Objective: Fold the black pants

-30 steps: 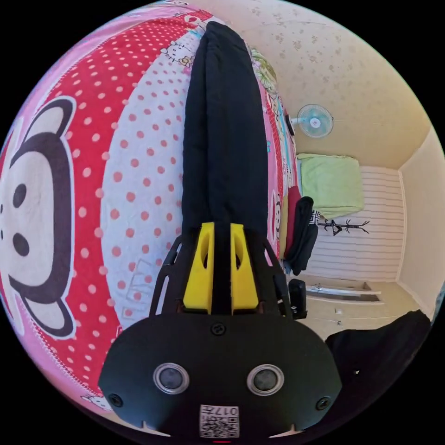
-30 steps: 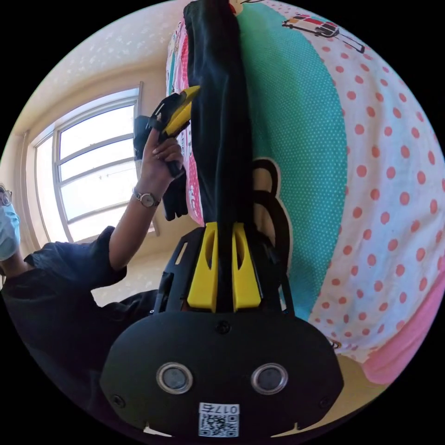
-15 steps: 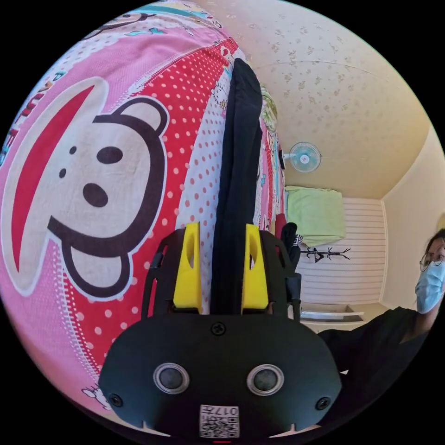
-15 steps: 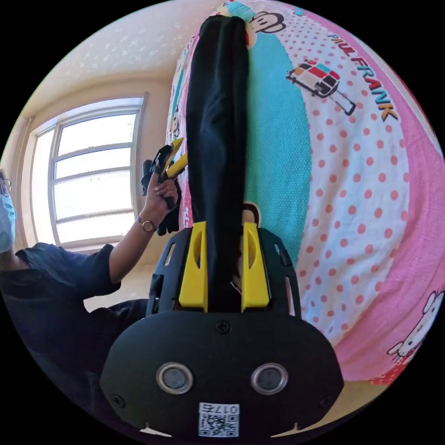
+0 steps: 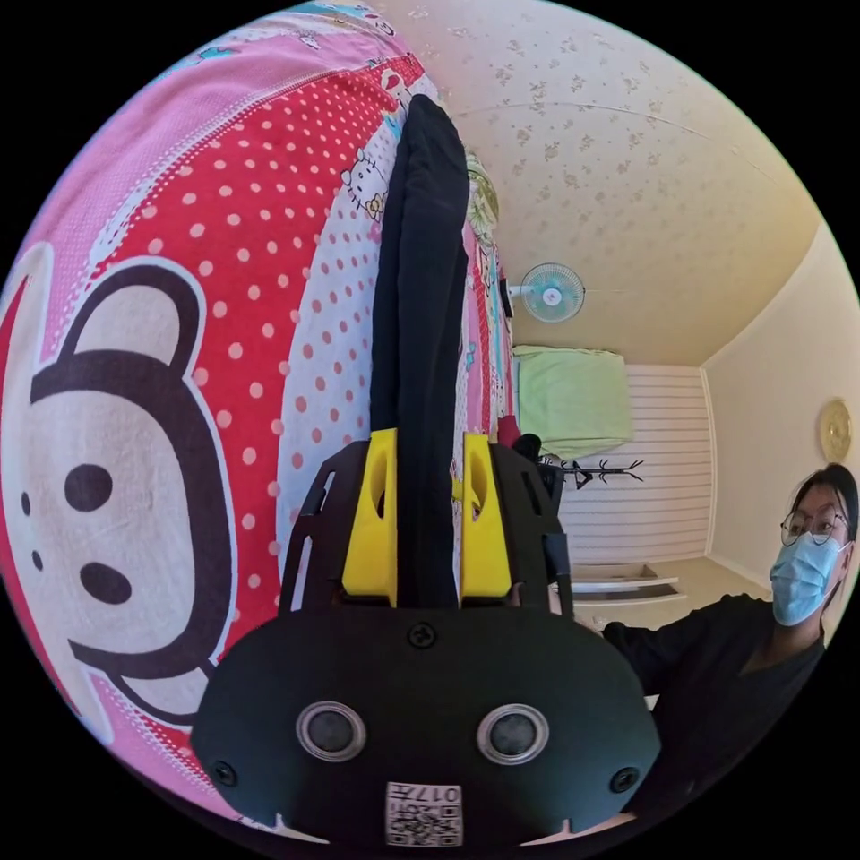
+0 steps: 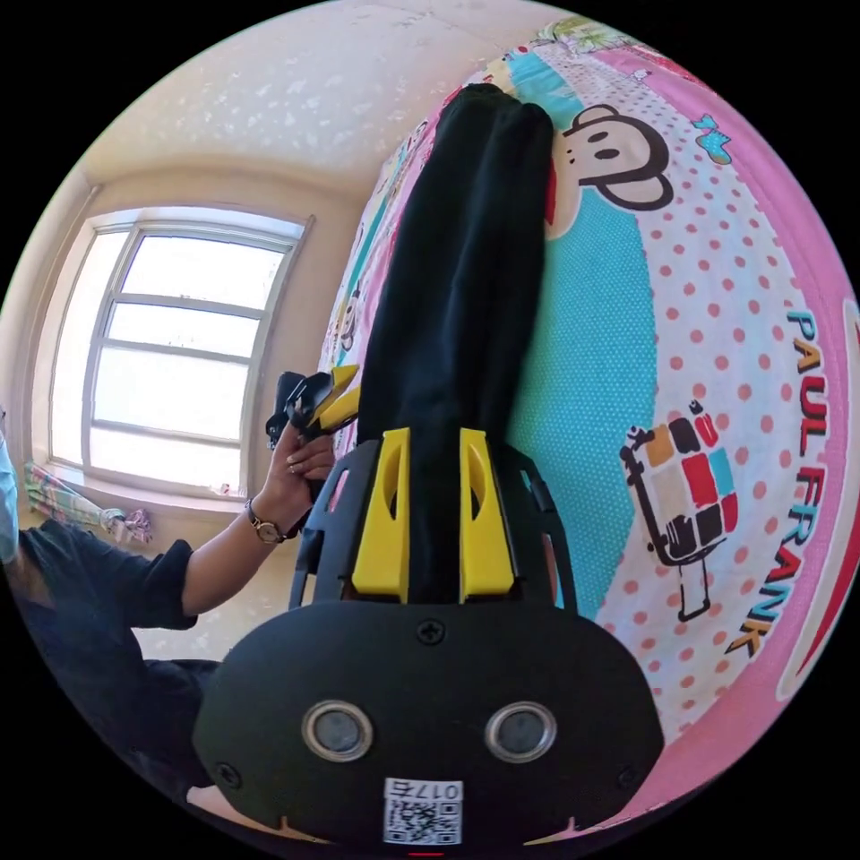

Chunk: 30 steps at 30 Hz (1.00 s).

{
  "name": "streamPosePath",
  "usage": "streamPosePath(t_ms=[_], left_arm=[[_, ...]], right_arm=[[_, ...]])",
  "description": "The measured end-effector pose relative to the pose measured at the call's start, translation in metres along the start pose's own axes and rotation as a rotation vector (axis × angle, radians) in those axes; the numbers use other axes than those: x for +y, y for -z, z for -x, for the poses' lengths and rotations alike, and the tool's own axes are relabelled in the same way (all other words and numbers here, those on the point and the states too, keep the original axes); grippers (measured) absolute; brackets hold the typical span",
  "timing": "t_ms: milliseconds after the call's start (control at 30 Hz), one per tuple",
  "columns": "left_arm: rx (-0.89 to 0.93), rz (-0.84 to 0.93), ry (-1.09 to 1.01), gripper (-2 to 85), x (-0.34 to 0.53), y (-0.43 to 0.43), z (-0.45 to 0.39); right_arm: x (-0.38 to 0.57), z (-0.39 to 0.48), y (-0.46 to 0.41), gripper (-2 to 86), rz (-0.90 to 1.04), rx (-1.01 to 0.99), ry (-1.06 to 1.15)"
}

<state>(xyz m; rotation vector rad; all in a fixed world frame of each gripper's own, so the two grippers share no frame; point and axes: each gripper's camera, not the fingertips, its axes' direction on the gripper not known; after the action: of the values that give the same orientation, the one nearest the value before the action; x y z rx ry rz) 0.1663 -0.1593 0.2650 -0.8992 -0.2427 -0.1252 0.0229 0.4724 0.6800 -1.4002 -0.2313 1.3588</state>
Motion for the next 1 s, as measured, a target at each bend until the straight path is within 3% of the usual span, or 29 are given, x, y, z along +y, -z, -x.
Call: streamPosePath(t_ms=[300, 433, 533, 700, 867, 1000], left_arm=[[0.081, 0.045, -0.012, 6.3, 0.025, -0.004, -0.014], [-0.073, 0.098, -0.057, 4.4, 0.037, -0.012, -0.028], [-0.003, 0.077, 0.0, 4.6, 0.047, -0.013, -0.021], [-0.066, -0.111, 0.047, 13.0, 0.066, 0.031, -0.021], [0.151, 0.034, 0.077, 16.1, 0.052, 0.017, 0.001], [0.155, 0.194, 0.086, 13.2, 0.038, -0.007, 0.003]], right_arm=[[0.012, 0.021, 0.009, 2.7, -0.044, 0.039, -0.02], [0.033, 0.027, 0.028, 2.2, -0.106, 0.113, -0.02], [0.035, 0.015, 0.017, 2.8, -0.03, 0.197, -0.081], [0.034, -0.004, 0.045, 7.6, -0.114, -0.013, -0.111], [0.02, -0.05, 0.045, 13.5, -0.046, -0.222, -0.203], [-0.004, -0.063, 0.021, 13.0, 0.027, -0.403, -0.248]])
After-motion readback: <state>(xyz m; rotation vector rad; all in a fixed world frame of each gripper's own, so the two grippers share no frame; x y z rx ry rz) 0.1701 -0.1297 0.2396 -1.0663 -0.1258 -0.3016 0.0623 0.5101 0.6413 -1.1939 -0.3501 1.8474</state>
